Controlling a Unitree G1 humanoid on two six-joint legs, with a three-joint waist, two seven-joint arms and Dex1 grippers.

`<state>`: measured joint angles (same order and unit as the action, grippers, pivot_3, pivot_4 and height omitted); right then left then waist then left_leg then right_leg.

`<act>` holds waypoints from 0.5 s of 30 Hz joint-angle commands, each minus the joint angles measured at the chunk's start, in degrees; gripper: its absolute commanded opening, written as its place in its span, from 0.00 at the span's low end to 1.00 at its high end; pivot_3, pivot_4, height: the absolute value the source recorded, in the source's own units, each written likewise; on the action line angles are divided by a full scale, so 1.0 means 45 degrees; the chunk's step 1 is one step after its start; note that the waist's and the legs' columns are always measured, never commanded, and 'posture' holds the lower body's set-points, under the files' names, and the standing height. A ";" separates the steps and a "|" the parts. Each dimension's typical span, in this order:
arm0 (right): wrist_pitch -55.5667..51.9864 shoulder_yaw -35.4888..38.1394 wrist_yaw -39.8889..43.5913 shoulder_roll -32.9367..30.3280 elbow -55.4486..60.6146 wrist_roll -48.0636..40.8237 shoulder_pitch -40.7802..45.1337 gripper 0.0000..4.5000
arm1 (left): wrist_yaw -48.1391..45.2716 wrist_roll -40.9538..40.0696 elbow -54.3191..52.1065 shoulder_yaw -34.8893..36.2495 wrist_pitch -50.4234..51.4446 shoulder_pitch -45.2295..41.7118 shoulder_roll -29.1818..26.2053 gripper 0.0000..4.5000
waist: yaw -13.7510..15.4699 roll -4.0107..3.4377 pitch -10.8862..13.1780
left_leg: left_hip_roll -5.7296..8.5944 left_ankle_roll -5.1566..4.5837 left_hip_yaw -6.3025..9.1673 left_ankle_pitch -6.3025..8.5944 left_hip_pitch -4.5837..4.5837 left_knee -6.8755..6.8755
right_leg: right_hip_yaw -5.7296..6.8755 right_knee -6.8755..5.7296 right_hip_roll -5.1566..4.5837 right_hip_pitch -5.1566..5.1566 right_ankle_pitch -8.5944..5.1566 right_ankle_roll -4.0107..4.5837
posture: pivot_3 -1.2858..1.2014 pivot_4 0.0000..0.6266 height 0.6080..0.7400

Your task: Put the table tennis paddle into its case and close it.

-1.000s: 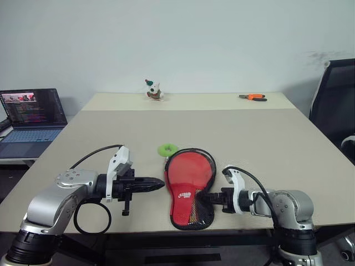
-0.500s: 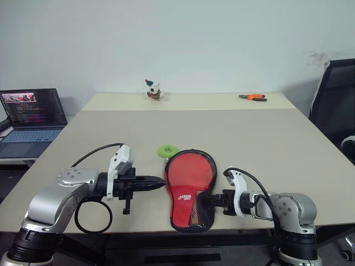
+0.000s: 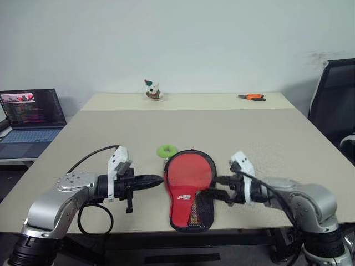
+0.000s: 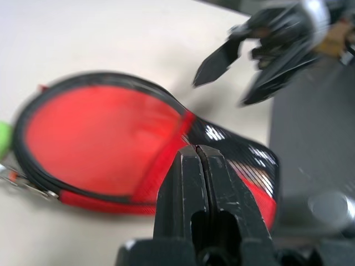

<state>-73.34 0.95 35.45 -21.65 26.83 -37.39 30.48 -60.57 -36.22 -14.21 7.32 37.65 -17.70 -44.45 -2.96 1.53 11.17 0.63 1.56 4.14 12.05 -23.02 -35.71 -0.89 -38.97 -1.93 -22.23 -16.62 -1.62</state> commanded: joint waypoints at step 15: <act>0.3489 -0.2939 -0.0580 0.0928 -0.2847 0.2223 0.0411 1.00 | 0.4932 0.3698 0.5507 -0.0885 -0.1670 -0.3667 0.2847 0.99 | 0.0301 0.0014 -0.0003 | 0.0027 0.0001 0.0000 -0.0001 -0.0011 -0.0011 | 0.0023 -0.0001 -0.0003 -0.0004 0.0042 0.0065 | 0.52 0.24 1.00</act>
<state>-59.18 -13.07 33.30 -18.06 13.04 -27.63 31.93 -39.90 -21.03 8.82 3.67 31.79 -32.08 -32.05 -1.60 1.60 11.15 0.76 1.57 4.15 12.05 -23.07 -35.78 -0.76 -38.98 -1.94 -22.25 -16.43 -1.33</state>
